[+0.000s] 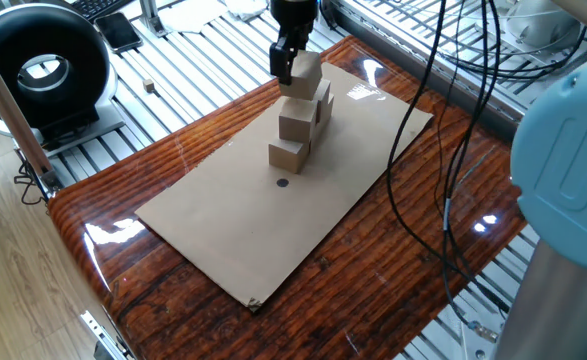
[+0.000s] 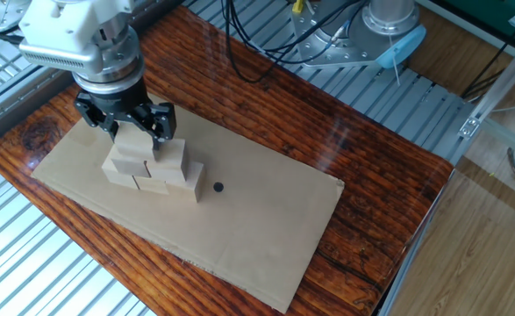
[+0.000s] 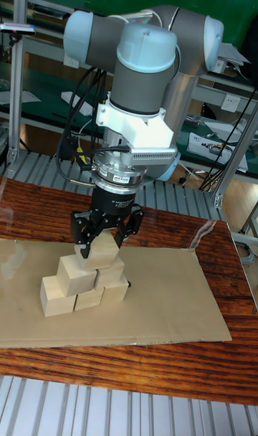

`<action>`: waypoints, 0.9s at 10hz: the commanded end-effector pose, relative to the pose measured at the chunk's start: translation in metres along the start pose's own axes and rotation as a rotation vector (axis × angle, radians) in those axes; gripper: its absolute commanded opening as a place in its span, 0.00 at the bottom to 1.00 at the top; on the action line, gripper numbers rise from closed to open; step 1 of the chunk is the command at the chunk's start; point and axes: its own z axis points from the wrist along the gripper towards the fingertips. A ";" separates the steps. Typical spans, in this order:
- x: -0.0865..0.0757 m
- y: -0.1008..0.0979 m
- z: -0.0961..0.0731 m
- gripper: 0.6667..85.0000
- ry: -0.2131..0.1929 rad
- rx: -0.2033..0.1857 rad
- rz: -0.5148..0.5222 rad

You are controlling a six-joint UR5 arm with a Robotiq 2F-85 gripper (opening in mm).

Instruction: Stack the blocks into a pyramid shape

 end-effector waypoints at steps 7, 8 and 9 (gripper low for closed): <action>-0.006 0.002 0.000 0.92 -0.022 -0.020 -0.025; -0.006 0.002 0.000 0.93 -0.022 -0.021 -0.026; -0.006 0.002 0.000 0.93 -0.024 -0.024 -0.026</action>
